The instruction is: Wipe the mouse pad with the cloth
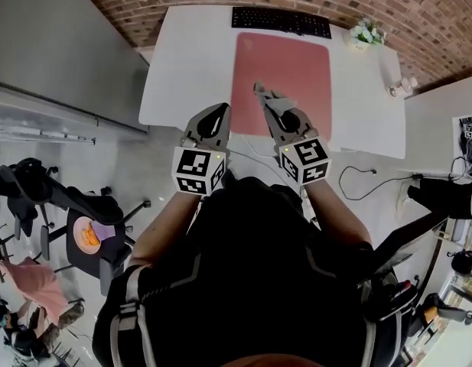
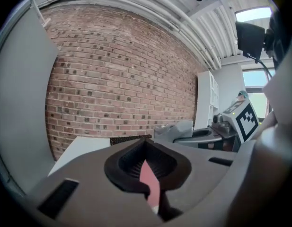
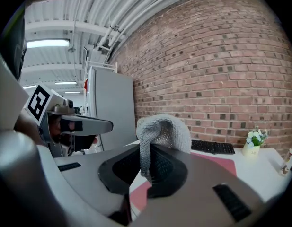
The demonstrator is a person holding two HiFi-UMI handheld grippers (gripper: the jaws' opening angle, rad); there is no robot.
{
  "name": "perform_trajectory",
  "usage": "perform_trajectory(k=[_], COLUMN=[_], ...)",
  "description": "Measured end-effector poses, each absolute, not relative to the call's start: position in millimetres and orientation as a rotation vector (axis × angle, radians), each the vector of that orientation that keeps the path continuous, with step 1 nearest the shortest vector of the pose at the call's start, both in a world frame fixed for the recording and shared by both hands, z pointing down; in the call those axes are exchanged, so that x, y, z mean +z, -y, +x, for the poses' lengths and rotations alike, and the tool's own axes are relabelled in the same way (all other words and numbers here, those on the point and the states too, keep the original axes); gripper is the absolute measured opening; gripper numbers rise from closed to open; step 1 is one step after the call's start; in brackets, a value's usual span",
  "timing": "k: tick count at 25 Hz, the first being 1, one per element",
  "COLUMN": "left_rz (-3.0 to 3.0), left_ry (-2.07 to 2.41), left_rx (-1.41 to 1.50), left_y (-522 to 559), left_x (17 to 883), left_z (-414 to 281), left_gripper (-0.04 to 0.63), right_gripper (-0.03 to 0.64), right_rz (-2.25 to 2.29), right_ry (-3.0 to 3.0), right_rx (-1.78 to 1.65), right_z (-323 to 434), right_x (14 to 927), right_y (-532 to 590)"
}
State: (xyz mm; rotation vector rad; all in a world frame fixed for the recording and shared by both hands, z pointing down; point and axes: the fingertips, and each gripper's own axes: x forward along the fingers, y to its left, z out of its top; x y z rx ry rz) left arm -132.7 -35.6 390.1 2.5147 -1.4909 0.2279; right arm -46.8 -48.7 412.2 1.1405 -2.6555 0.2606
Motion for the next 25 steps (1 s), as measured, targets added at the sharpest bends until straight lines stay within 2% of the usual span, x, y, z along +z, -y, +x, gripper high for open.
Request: perform_trajectory(k=[7,25], left_rz=[2.389,2.011], left_ry=[1.473,1.509], left_rx=[0.287,0.443], left_y=[54.1,56.2], left_x=[449.6,574.9], left_z=[-147.3,-163.9], left_gripper=[0.0,0.0], right_gripper=[0.029,0.031], right_rz=[1.156,0.75], right_ry=[2.536,2.38], right_rx=[0.329,0.536], right_z=[-54.3,-106.9], right_x=[479.8,623.1], right_y=[71.3,59.2])
